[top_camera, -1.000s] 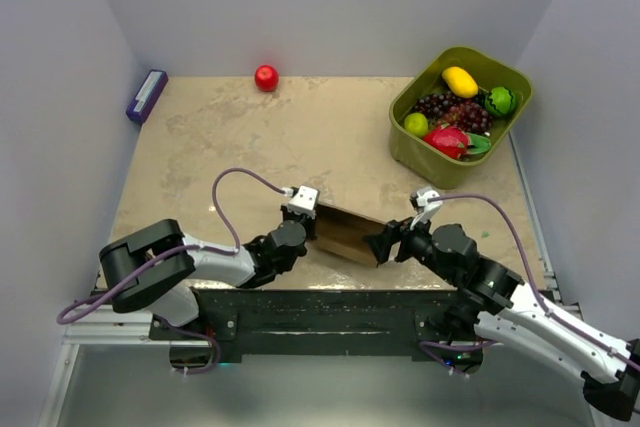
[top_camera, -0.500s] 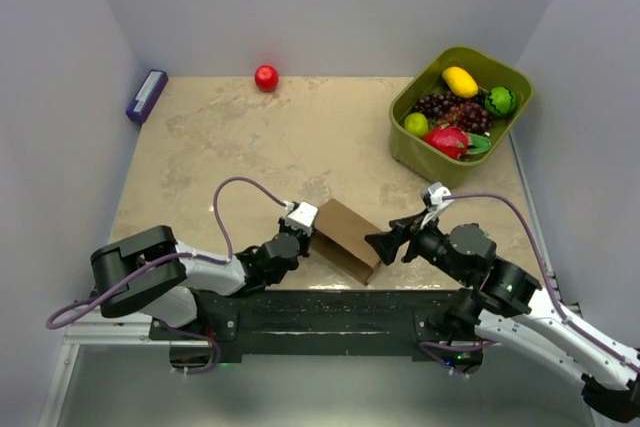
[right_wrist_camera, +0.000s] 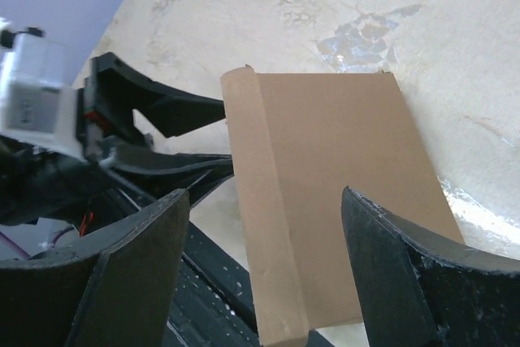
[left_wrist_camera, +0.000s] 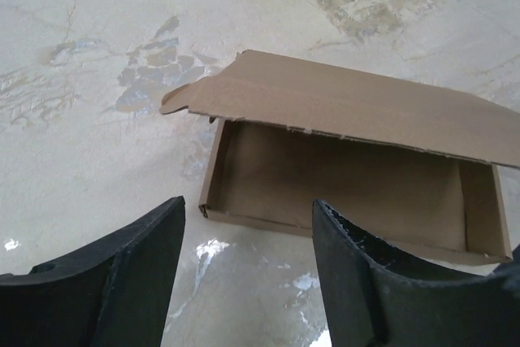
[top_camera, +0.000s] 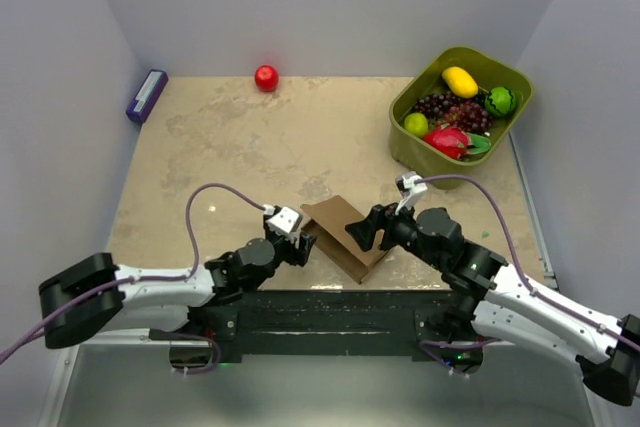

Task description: Fold the paper box

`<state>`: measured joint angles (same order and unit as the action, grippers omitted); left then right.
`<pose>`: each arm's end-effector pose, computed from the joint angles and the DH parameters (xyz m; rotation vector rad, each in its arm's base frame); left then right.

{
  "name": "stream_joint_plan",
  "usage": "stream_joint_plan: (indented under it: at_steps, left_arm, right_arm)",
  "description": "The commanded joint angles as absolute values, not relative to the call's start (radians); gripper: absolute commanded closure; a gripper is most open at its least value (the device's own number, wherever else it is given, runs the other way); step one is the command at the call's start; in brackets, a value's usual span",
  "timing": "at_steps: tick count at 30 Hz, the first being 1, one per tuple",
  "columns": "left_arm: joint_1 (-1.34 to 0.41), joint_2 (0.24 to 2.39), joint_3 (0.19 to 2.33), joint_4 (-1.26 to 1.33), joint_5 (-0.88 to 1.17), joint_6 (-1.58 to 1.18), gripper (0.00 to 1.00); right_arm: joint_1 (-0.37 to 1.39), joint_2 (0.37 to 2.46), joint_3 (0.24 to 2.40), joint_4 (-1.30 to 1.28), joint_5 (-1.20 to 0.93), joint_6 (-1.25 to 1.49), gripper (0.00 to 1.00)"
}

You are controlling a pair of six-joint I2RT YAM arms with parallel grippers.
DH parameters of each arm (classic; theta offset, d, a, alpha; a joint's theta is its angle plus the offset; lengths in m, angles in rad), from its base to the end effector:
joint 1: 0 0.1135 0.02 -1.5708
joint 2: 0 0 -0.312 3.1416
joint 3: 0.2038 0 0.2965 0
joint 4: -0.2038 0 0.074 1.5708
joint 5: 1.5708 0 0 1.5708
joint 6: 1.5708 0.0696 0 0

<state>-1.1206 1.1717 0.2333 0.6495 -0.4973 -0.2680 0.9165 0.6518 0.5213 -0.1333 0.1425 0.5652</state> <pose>0.1380 -0.2092 0.1637 0.4393 1.8019 -0.5143 0.1330 0.1571 0.2872 -0.2331 1.9161 0.8946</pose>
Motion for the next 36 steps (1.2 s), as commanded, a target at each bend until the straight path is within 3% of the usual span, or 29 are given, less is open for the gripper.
stream_joint_plan:
  at_steps: [1, 5, 8, 13, 17, 22, 26, 36]
  left_arm:
    - [-1.124, 0.975, 0.206, 0.489, -0.489, -0.340, 0.30]
    - [-1.124, 0.783, 0.277, 0.260, -0.502, -0.434, 0.25]
    - [-1.118, 0.675, 0.342, 0.148, -0.511, -0.482, 0.14]
    - [-1.026, 0.814, 0.521, 0.016, -0.388, -0.450, 0.11]
    - [-0.916, 0.945, 0.616, 0.073, -0.226, -0.417, 0.14]
    - [-0.893, 1.130, 0.696, 0.132, -0.172, -0.364, 0.18]
    - [-0.876, 1.222, 0.724, 0.169, -0.105, -0.353, 0.31]
    - [-0.859, 1.304, 0.647, 0.213, -0.051, -0.377, 0.33]
  right_arm:
    - [0.920, 0.719, 0.522, -0.012, 0.176, 0.615, 0.23]
    - [0.920, 0.784, 0.528, 0.021, 0.179, 0.643, 0.27]
    - [0.920, 0.839, 0.529, 0.035, 0.170, 0.658, 0.31]
    - [0.919, 0.877, 0.506, 0.032, 0.155, 0.684, 0.37]
    - [0.920, 0.882, 0.474, 0.034, 0.155, 0.721, 0.40]
    - [0.920, 0.897, 0.446, 0.051, 0.152, 0.753, 0.43]
    - [0.920, 0.919, 0.439, 0.049, 0.146, 0.758, 0.43]
    - [0.922, 0.957, 0.414, 0.043, 0.158, 0.785, 0.42]
